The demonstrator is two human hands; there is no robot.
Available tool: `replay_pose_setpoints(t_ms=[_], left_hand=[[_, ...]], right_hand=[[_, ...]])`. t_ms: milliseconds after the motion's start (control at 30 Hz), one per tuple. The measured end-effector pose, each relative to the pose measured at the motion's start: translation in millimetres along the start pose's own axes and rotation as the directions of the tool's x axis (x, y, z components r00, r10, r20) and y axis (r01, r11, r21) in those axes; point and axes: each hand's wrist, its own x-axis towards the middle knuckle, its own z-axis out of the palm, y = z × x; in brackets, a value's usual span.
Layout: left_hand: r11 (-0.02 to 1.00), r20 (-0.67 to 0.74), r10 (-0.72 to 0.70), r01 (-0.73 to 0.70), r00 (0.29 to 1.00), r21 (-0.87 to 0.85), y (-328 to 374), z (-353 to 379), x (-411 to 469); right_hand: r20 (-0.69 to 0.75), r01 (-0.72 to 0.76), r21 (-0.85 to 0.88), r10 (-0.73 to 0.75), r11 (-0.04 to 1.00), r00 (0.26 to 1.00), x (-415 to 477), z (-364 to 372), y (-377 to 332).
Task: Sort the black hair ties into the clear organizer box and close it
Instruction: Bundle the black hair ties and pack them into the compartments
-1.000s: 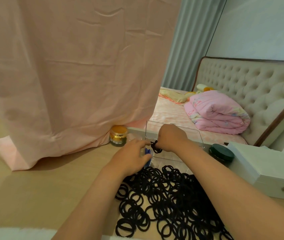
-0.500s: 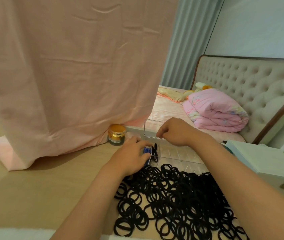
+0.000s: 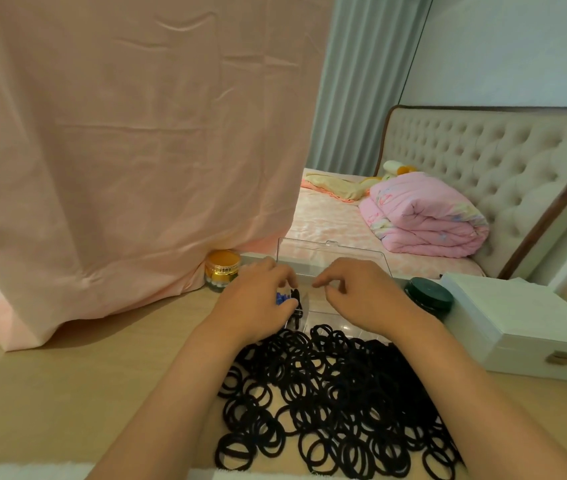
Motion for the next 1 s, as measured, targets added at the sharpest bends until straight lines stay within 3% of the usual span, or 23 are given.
replay_pose_setpoints(t_ms=[100, 233, 367, 500, 633, 733, 833, 933, 1000], left_hand=[[1.0, 0.125, 0.001, -0.001, 0.992, 0.003, 18, -5, -2], [0.99, 0.363, -0.021, -0.031, 0.932, 0.136, 34, 4, -5], [0.968, 0.465, -0.055, -0.067, 0.884, 0.242, 45, 14, -7], [0.969, 0.509, -0.068, -0.065, 0.858, 0.239, 49, 18, -7], [0.978, 0.526, -0.078, -0.038, 0.847, 0.206, 48, 13, -7], [0.989, 0.497, -0.057, -0.019, 0.866, 0.148, 49, 6, -5], [0.997, 0.468, -0.04, 0.066, 0.883, -0.04, 47, 1, -4], [0.942, 0.492, -0.026, 0.186, 0.87, -0.278, 47, 1, -5], [0.917, 0.517, -0.014, 0.217, 0.856, -0.334, 47, 4, -5]], right_hand=[[0.011, -0.069, -0.191, 0.072, 0.979, 0.997, -26, 0, 2], [0.166, -0.145, -0.434, 0.237, 0.889, 0.957, -45, 11, 6], [0.262, -0.118, -0.45, 0.257, 0.885, 0.93, -54, 10, 13], [0.266, -0.103, -0.443, 0.241, 0.891, 0.933, -59, 4, 12], [0.376, -0.094, -0.438, 0.278, 0.894, 0.884, -60, 11, 10], [0.366, -0.058, -0.337, 0.188, 0.94, 0.911, -56, 17, 14], [0.349, -0.115, -0.07, 0.132, 0.991, 0.928, -54, 10, 22], [0.282, -0.173, 0.242, 0.101, 0.955, 0.954, -53, 2, 30], [0.233, -0.198, 0.399, 0.11, 0.895, 0.966, -53, -1, 32]])
